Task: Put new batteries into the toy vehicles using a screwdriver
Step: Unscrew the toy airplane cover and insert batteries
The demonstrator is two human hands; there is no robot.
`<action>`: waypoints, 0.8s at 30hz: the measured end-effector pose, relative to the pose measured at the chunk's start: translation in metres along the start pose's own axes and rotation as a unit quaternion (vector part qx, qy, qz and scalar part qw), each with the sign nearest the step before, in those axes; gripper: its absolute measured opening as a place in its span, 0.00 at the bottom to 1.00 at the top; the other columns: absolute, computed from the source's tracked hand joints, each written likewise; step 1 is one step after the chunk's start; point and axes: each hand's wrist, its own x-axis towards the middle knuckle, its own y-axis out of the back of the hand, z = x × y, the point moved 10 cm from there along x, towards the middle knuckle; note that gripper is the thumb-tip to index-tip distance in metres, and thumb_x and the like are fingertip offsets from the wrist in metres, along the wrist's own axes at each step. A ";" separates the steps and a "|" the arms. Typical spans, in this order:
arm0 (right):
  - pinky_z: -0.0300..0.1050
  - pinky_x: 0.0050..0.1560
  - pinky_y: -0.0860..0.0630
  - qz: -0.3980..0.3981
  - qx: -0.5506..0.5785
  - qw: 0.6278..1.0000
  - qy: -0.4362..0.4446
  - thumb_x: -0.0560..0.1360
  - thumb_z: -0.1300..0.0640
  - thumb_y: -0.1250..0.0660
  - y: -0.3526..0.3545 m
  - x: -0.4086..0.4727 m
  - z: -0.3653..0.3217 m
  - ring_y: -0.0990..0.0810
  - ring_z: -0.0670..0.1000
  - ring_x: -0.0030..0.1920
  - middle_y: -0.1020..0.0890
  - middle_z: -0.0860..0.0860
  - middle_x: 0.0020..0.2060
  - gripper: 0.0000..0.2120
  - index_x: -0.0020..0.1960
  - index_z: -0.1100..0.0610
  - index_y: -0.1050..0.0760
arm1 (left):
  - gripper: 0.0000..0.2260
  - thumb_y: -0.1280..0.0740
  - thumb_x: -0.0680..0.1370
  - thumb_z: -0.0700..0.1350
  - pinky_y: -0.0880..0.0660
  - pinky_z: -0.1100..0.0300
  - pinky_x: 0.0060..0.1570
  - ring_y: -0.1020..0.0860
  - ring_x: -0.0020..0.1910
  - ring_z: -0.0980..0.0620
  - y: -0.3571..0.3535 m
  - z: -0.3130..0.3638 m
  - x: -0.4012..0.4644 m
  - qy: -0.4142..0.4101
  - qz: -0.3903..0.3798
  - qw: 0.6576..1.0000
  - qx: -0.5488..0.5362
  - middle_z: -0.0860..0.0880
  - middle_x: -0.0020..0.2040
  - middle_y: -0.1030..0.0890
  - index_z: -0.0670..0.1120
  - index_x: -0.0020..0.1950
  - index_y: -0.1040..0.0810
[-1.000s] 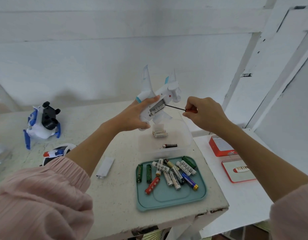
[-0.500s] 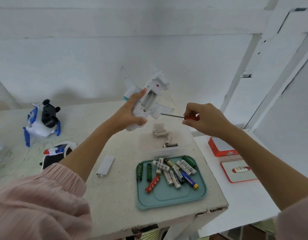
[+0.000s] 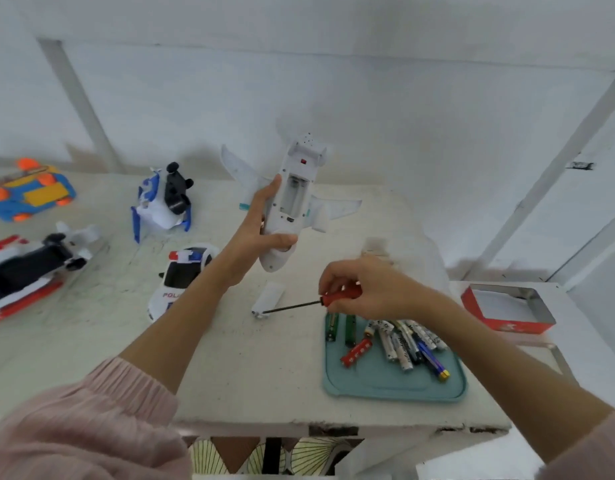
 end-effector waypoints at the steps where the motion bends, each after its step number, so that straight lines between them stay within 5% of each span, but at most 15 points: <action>1: 0.40 0.49 0.22 -0.010 0.000 1.000 0.013 0.70 0.60 0.29 -0.011 0.005 -0.005 0.19 0.41 0.42 0.17 0.45 0.41 0.08 0.48 0.54 0.22 | 0.43 0.26 0.63 0.48 0.26 0.59 0.56 0.27 0.62 0.50 0.006 0.000 -0.006 -0.001 0.010 1.000 -0.004 0.56 0.70 0.36 0.64 0.72 0.45; 4: 0.47 0.50 0.22 -0.030 -0.020 0.998 0.051 0.70 0.61 0.29 -0.039 0.020 -0.019 0.19 0.44 0.43 0.17 0.45 0.43 0.07 0.47 0.54 0.21 | 0.43 0.26 0.63 0.51 0.26 0.57 0.59 0.27 0.64 0.50 0.021 -0.001 -0.023 -0.004 0.031 0.999 -0.012 0.54 0.72 0.37 0.64 0.72 0.45; 12: 0.39 0.50 0.28 -0.077 -0.063 0.992 0.080 0.68 0.66 0.29 -0.086 0.043 -0.024 0.24 0.48 0.46 0.20 0.51 0.46 0.08 0.46 0.58 0.18 | 0.44 0.26 0.64 0.50 0.26 0.59 0.56 0.27 0.64 0.49 0.044 -0.002 -0.051 -0.010 0.058 0.997 -0.045 0.54 0.73 0.36 0.62 0.75 0.46; 18: 0.49 0.50 0.28 -0.062 -0.092 0.990 0.087 0.68 0.63 0.28 -0.087 0.043 -0.023 0.27 0.52 0.47 0.20 0.52 0.45 0.09 0.47 0.56 0.18 | 0.42 0.26 0.66 0.50 0.26 0.57 0.58 0.27 0.65 0.49 0.041 0.002 -0.054 -0.023 0.052 0.997 -0.043 0.54 0.74 0.37 0.64 0.73 0.46; 24: 0.35 0.43 0.27 0.031 -0.061 0.992 0.108 0.66 0.66 0.26 -0.037 0.021 -0.029 0.23 0.46 0.40 0.19 0.49 0.41 0.09 0.45 0.57 0.17 | 0.39 0.28 0.70 0.48 0.30 0.53 0.66 0.31 0.69 0.51 0.022 0.002 -0.048 -0.027 0.029 0.998 -0.041 0.55 0.75 0.40 0.64 0.73 0.47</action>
